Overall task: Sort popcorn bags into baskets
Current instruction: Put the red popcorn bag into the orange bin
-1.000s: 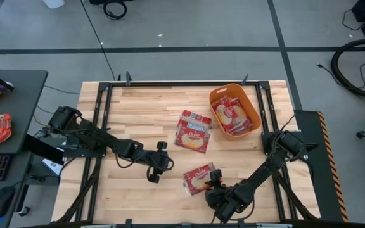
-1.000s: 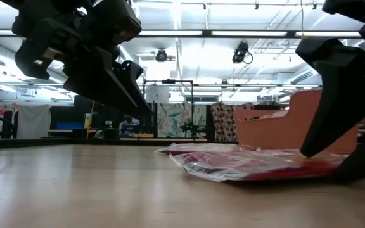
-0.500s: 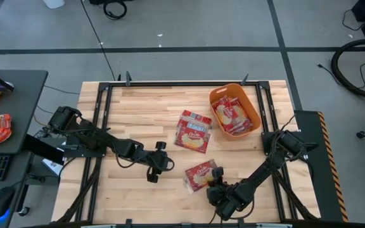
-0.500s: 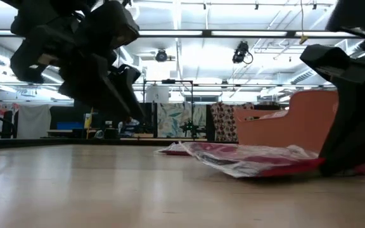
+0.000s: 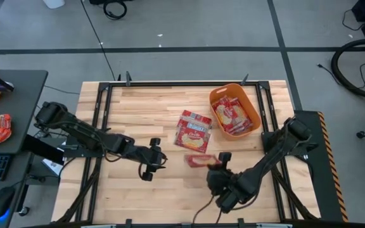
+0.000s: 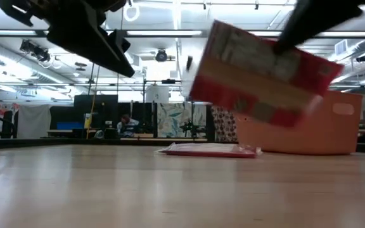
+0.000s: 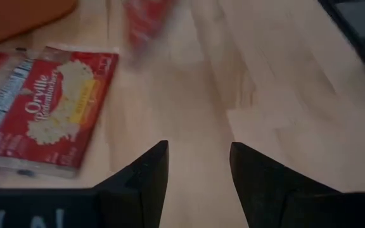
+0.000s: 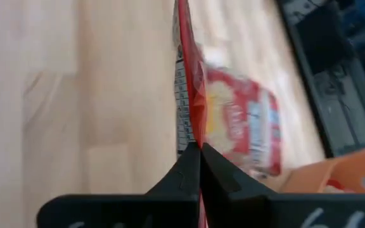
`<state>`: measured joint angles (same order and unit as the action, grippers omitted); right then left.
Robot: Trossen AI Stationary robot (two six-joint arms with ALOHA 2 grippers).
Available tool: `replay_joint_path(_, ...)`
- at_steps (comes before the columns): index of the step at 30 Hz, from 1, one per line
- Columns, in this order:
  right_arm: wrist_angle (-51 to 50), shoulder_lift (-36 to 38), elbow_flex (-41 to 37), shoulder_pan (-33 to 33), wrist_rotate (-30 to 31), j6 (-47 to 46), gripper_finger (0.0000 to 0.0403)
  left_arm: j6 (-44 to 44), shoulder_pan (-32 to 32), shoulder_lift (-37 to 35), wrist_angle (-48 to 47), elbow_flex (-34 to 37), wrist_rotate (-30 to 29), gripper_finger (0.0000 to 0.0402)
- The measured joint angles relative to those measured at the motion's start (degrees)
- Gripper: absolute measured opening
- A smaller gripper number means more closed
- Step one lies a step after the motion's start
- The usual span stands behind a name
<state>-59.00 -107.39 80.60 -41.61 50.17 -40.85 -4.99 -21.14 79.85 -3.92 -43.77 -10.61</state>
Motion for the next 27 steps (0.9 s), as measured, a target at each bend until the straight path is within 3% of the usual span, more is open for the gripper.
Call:
replay_joint_path(7, -6.2, 5.3, 1.0, 2.7, 6.2, -5.1, 0.0002, -2.4, -2.2, 0.7, 0.3, 1.1, 0.2, 0.0172)
replay_joint_path(16, -24.9, 9.3, 1.0, 13.8, 12.0, -17.0, 0.0002, -4.1, -3.9, 1.7, 0.7, 1.1, -0.2, 0.0172)
replay_joint_path(19, -31.3, 9.2, 0.8, 18.9, 9.7, -21.9, 0.0002, -4.7, -3.9, 1.6, 0.6, 1.1, -0.2, 0.0172)
replay_joint_path(27, -27.6, 9.0, -7.3, 31.2, -0.4, -19.0, 0.0005, -4.8, -3.9, 1.6, 0.6, 1.1, -0.3, 0.0172)
